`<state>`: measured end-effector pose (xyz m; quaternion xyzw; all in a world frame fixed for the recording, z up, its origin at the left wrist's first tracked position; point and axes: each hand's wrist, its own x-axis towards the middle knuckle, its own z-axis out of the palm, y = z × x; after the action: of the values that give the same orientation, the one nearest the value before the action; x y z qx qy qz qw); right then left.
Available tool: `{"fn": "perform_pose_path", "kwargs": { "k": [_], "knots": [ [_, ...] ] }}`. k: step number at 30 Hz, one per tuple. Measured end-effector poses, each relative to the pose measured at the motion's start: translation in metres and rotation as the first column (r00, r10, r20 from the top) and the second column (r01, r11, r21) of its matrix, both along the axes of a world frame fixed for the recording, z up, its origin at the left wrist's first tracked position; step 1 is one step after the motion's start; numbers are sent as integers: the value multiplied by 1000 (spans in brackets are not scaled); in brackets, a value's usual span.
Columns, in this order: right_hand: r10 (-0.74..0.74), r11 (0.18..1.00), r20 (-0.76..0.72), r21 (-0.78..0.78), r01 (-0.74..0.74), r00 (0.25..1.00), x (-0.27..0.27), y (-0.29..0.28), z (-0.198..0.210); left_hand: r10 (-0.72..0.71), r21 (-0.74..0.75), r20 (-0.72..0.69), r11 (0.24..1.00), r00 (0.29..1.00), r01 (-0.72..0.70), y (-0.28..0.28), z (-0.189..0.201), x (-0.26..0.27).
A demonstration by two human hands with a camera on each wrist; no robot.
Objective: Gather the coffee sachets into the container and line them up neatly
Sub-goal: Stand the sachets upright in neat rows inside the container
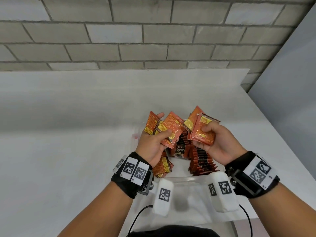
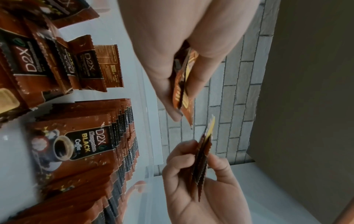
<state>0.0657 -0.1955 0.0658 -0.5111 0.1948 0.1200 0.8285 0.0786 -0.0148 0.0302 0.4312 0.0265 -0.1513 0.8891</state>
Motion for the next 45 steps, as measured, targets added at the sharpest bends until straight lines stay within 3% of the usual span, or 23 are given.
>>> {"fn": "perform_pose_path", "kwargs": {
  "k": [6, 19, 29, 38, 45],
  "knots": [
    [152, 976, -70, -143, -161, 986, 0, 9, -1, -86, 45, 34, 995, 996, 84, -3, 1, -3],
    [130, 980, -70, -142, -139, 989, 1, 4, 1, -47, -152, -114, 988, 992, 29, -1, 3, 0],
    [196, 936, -21, -293, -193, 980, -3, 7, 5, -43, 108, -57, 993, 997, 49, -4, 0, -1],
    [191, 958, 36, -226, -178, 981, -7, 9, 4, -66, 104, -44, 992, 997, 70, -4, 3, -5],
    [238, 940, 31, -260, -222, 971, -9, 9, 5, -114, 139, -19, 984, 993, 116, -3, 5, -11]
  ]
}}
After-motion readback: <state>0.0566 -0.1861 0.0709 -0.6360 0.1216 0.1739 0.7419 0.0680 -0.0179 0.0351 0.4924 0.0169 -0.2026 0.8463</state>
